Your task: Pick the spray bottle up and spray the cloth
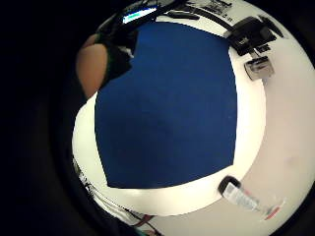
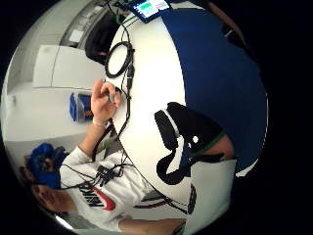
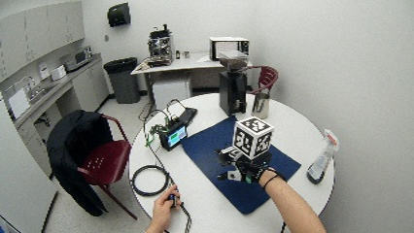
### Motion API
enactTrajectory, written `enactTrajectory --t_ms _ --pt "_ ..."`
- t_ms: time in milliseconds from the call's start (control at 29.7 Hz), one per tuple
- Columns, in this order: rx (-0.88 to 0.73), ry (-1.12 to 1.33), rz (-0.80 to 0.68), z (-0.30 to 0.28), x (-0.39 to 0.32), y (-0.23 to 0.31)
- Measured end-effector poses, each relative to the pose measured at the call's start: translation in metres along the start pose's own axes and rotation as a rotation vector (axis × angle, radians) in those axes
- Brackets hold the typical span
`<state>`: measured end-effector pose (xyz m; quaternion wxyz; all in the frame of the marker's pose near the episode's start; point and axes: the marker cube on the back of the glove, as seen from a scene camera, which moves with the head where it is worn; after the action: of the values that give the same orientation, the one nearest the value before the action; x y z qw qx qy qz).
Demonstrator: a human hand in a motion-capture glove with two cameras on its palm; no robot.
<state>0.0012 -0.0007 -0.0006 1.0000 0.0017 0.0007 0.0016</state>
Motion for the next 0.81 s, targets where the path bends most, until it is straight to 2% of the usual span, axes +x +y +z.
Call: enactTrajectory --t_ms 808 --pt "0.024 0.025 -0.002 -0.015 0.007 0.002"
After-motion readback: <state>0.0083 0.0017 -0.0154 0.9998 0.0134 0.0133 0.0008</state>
